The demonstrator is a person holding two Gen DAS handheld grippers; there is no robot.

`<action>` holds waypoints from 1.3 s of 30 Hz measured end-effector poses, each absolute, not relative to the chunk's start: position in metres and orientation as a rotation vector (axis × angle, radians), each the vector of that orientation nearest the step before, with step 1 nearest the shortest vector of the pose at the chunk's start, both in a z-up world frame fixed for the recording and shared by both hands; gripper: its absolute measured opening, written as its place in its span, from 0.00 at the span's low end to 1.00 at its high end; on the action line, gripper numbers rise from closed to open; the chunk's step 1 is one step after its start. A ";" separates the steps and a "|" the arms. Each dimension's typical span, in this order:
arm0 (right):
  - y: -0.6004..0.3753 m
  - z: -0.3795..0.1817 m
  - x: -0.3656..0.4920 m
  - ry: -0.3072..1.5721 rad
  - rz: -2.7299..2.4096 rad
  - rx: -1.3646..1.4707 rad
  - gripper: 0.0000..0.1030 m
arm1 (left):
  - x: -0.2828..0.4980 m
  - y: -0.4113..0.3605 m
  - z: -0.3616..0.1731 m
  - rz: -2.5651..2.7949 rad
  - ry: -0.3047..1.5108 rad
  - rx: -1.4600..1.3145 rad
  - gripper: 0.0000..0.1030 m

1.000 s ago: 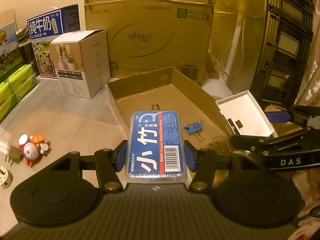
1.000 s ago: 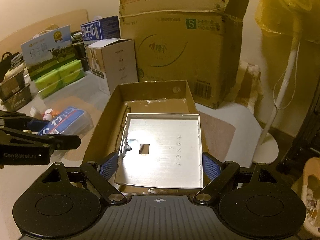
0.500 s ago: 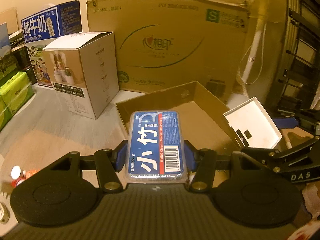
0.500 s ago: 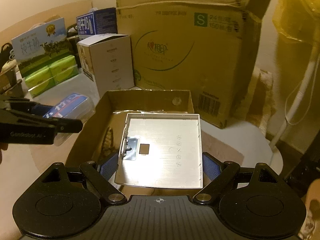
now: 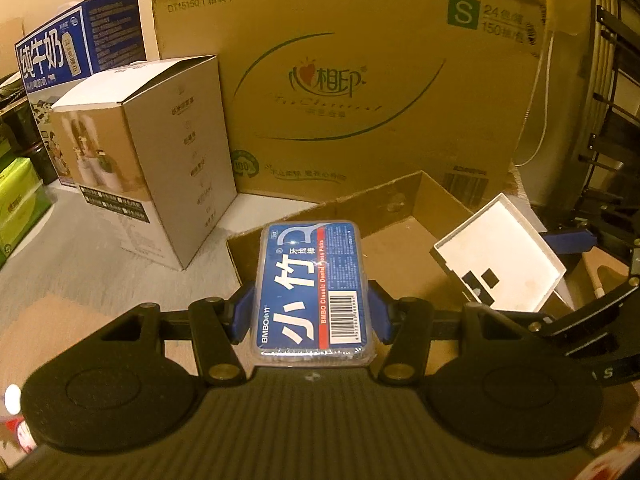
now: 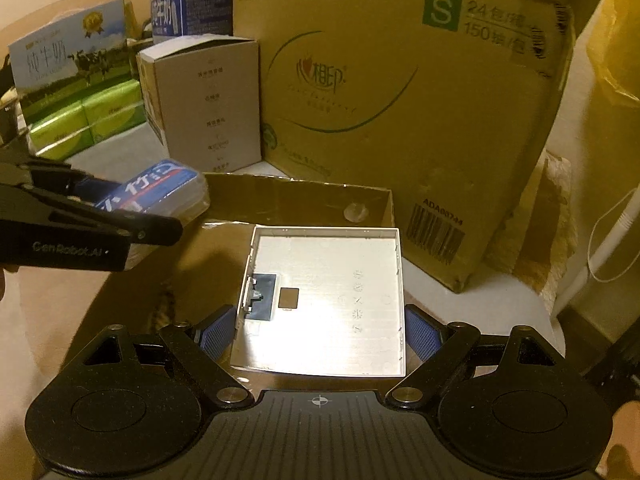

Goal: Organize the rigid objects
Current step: 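Carry the toothpick box and white lid with both tools over the cardboard box, then open the left tool to drop the toothpick box while the right tool releases the lid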

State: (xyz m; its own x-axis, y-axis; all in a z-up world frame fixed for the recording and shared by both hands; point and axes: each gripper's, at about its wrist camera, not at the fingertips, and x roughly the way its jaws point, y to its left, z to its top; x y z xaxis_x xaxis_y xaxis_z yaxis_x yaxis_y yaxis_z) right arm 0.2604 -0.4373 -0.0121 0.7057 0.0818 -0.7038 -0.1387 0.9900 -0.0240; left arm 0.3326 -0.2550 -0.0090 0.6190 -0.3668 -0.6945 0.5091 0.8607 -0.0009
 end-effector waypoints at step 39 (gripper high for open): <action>-0.429 -0.013 0.276 0.795 0.137 -0.105 0.85 | 0.336 -0.239 -0.004 -0.522 0.740 0.194 0.61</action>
State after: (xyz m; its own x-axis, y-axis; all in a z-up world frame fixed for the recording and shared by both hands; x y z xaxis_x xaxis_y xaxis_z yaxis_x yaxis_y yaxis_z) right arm 0.2759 -0.4289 -0.0135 0.6920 0.0830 -0.7172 -0.1619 0.9859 -0.0421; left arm 0.3365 -0.2387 -0.0036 0.6181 -0.3837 -0.6861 0.5175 0.8556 -0.0123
